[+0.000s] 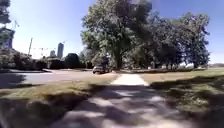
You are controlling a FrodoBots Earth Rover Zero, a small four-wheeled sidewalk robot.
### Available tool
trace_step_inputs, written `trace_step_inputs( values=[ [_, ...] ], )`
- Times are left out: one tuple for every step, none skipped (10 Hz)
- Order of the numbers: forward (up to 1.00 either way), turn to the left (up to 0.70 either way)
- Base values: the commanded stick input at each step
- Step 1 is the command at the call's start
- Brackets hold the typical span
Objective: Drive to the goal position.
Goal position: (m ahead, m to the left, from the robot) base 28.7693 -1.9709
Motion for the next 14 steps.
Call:
trace_step_inputs(
  values=[
    [0.85, 0.00],
    [0.85, 0.00],
    [0.85, 0.00],
    [0.85, -0.28],
    [0.85, -0.33],
    [0.85, -0.34],
    [0.85, -0.33],
    [0.85, -0.16],
    [0.85, -0.03],
    [0.85, 0.02],
    [0.85, 0.00],
    [0.85, 0.00],
    [0.85, -0.08],
    [0.85, -0.27]
  ],
)
